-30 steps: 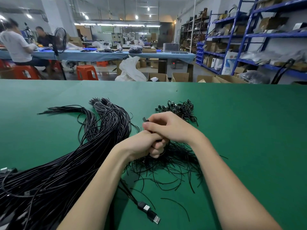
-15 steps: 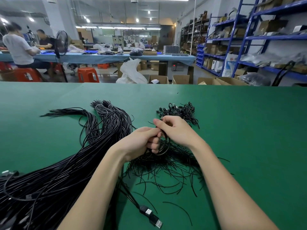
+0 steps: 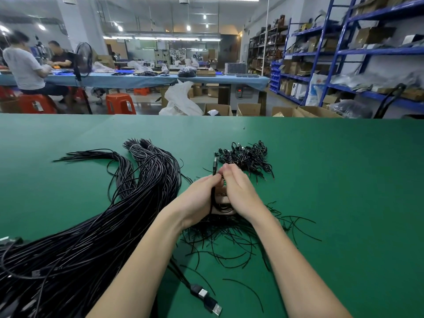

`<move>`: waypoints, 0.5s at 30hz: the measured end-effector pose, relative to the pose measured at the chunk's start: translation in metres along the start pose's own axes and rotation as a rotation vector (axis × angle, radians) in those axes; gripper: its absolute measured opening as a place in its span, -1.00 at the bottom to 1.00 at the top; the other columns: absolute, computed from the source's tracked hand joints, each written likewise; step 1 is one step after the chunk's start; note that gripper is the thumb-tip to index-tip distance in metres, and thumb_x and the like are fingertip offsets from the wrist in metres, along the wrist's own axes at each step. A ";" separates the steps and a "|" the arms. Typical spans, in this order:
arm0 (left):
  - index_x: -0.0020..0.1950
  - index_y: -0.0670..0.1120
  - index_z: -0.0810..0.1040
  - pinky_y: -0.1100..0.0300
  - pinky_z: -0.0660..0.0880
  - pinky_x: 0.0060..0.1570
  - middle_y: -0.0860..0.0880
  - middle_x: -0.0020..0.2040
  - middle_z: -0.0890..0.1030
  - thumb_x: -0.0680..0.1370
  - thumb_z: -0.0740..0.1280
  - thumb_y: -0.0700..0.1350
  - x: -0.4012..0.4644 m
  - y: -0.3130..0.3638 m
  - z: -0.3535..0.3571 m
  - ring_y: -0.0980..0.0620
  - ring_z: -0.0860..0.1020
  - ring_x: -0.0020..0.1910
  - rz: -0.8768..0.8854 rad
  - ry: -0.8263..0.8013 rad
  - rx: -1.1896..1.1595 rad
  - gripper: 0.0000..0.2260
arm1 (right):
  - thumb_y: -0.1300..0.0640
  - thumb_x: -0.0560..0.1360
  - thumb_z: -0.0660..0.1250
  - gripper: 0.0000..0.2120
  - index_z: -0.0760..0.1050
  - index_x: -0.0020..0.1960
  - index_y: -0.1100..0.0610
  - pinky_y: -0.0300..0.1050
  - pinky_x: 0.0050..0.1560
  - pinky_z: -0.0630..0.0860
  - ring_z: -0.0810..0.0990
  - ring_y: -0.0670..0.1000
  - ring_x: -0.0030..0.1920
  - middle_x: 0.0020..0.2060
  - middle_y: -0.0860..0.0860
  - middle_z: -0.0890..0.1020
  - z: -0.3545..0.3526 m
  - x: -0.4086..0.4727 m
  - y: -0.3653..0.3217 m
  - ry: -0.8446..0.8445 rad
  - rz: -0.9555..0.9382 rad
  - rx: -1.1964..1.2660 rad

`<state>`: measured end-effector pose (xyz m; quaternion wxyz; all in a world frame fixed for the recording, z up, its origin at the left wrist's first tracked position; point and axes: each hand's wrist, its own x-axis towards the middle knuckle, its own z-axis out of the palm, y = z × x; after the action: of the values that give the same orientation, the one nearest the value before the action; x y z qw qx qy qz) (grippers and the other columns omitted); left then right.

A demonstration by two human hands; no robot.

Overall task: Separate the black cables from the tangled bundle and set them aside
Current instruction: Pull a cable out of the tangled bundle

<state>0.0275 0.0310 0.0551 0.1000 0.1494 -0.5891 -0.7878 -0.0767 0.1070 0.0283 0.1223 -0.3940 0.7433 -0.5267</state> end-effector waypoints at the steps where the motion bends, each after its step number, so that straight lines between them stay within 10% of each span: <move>1: 0.28 -0.21 0.51 -0.03 0.64 -0.14 -0.08 -0.13 0.59 0.74 0.09 -0.04 0.000 0.000 -0.001 0.07 0.54 -0.32 -0.013 0.003 -0.002 -0.68 | -0.20 0.72 -0.04 -0.60 0.49 0.09 -0.03 0.13 0.35 0.42 0.50 0.03 0.25 0.11 -0.03 0.58 -0.001 0.000 0.000 -0.030 -0.004 -0.037; 6: 0.34 -0.15 0.47 0.12 0.57 -0.32 -0.07 -0.25 0.54 0.72 0.13 0.08 0.000 -0.002 0.000 0.04 0.54 -0.35 -0.068 0.008 0.051 -0.63 | -0.29 0.69 -0.09 -0.48 0.45 0.40 -0.06 -0.09 0.25 0.32 0.48 -0.10 0.19 0.20 -0.11 0.51 -0.011 0.003 -0.007 -0.157 0.042 -0.075; 15: 0.15 -0.17 0.41 0.27 0.35 -0.46 0.03 -0.29 0.39 0.71 0.05 0.05 0.005 -0.013 -0.001 0.14 0.32 -0.44 0.035 0.074 0.600 -0.68 | -0.60 0.47 -0.15 -0.24 0.53 -0.03 -0.03 0.06 0.04 0.39 0.55 0.13 0.04 -0.04 -0.02 0.64 -0.026 0.005 -0.020 -0.098 0.160 -0.563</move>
<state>0.0232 0.0319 0.0419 0.0861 0.1906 -0.7940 -0.5709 -0.0869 0.1187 0.0578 0.0853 -0.3774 0.8820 -0.2689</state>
